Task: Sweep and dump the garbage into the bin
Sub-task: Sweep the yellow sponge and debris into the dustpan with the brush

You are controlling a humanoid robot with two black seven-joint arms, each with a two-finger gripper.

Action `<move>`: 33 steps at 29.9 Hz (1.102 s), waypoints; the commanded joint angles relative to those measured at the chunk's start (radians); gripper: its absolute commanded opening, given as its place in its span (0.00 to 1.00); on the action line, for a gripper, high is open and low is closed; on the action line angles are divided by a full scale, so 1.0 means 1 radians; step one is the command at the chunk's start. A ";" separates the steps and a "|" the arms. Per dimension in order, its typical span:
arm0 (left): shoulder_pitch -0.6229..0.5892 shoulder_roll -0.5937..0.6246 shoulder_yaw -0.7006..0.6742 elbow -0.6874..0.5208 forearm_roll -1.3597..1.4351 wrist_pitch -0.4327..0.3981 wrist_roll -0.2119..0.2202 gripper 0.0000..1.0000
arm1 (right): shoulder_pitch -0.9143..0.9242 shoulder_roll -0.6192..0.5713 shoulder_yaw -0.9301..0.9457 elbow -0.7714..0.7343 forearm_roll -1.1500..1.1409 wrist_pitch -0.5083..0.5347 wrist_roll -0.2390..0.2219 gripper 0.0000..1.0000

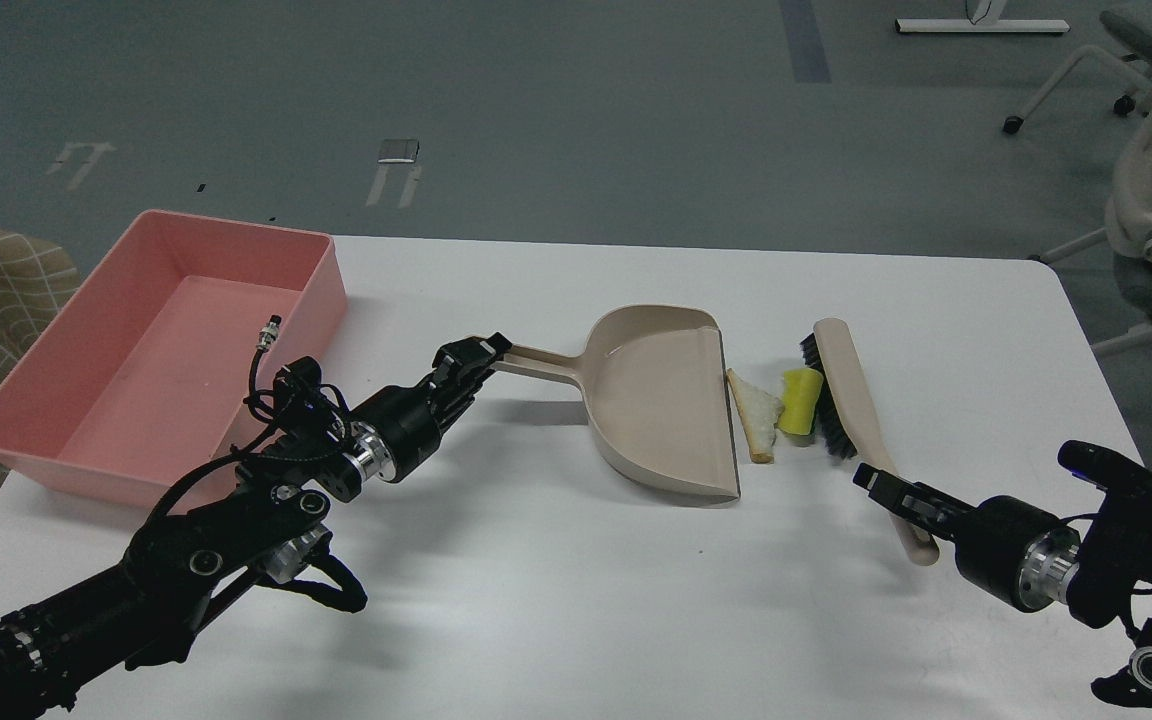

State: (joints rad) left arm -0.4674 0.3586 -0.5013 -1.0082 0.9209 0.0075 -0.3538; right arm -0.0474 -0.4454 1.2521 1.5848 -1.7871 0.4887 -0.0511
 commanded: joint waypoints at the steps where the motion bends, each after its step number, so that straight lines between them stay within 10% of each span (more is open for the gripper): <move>1: -0.005 0.000 0.000 -0.003 0.001 0.000 0.001 0.00 | 0.027 0.028 -0.048 -0.002 0.000 0.000 -0.001 0.00; 17: -0.011 0.008 -0.003 -0.015 -0.002 0.000 -0.004 0.00 | 0.199 0.318 -0.100 -0.102 0.116 0.000 -0.023 0.00; 33: -0.010 0.005 -0.006 -0.013 -0.005 0.000 -0.005 0.00 | 0.097 -0.016 -0.059 0.023 0.391 0.000 -0.052 0.00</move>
State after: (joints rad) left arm -0.4770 0.3622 -0.5069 -1.0228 0.9174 0.0076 -0.3589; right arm 0.1038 -0.4090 1.1929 1.6200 -1.3978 0.4886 -0.1067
